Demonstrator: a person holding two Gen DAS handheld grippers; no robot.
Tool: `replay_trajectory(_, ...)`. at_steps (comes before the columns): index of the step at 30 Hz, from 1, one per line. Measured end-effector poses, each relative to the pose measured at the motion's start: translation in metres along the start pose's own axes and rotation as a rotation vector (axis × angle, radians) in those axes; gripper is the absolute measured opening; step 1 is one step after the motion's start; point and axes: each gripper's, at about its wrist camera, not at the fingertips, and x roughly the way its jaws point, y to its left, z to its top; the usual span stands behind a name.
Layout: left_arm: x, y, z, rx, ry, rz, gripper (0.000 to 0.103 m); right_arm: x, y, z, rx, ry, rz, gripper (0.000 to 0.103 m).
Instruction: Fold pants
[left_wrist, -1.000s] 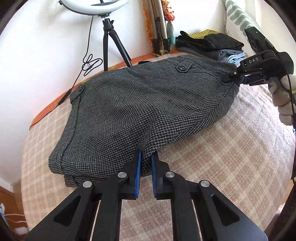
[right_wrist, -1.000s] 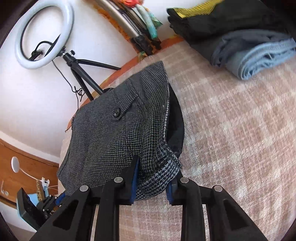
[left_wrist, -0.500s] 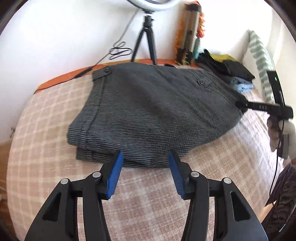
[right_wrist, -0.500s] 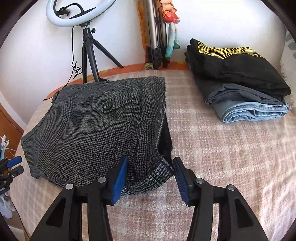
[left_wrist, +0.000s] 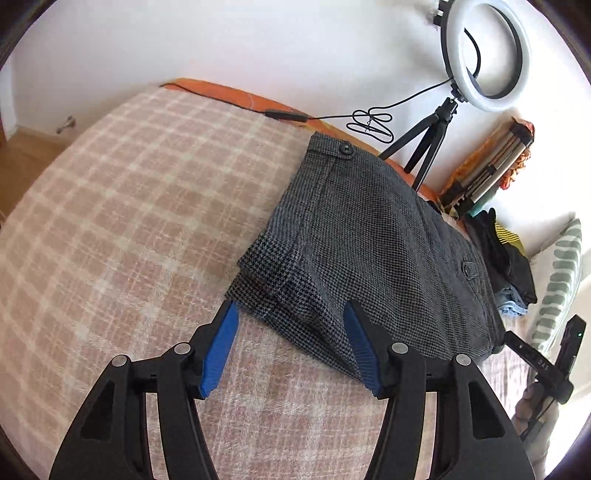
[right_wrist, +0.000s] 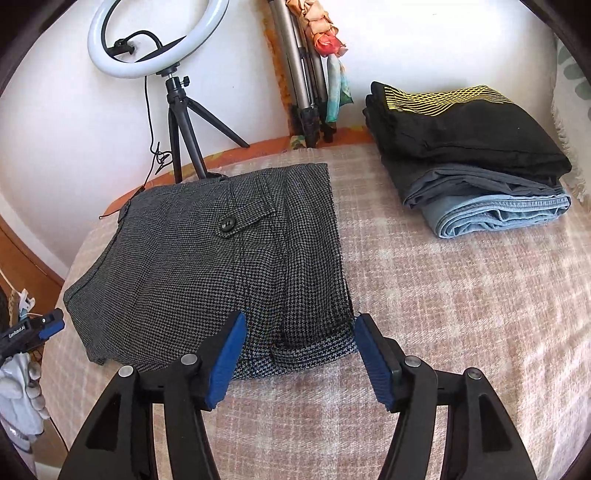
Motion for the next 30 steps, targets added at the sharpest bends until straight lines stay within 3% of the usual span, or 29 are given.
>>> replay_trajectory(3,-0.011,-0.030,0.007,0.106,-0.084,0.025,0.058,0.004,-0.016,0.001,0.079,0.028,0.032,0.065)
replay_trajectory(7,0.001,-0.083,0.016,0.248,-0.091,0.014,0.058,0.013,-0.028,-0.006,0.162,0.079,0.066,0.066)
replay_trajectory(12,0.037,-0.131,0.027,0.302,-0.052,-0.013,0.058,0.018,-0.039,-0.021,0.290,0.109,0.186,0.066)
replay_trajectory(15,0.058,-0.141,0.033,0.258,-0.024,-0.071,0.058,0.021,-0.037,-0.028,0.328,0.126,0.215,0.066)
replay_trajectory(17,0.073,-0.146,0.032,0.276,-0.032,-0.025,0.058,0.022,-0.035,-0.033,0.347,0.136,0.217,0.066)
replay_trajectory(22,0.117,-0.136,0.019,0.287,0.057,0.039,0.058,0.033,-0.029,-0.036,0.360,0.134,0.241,0.066)
replay_trajectory(27,0.115,-0.142,0.014,0.354,0.033,0.064,0.058,0.044,-0.020,-0.021,0.345,0.077,0.229,0.067)
replay_trajectory(30,0.100,-0.153,0.016,0.407,-0.027,0.073,0.058,0.048,-0.018,-0.018,0.379,0.040,0.214,0.068)
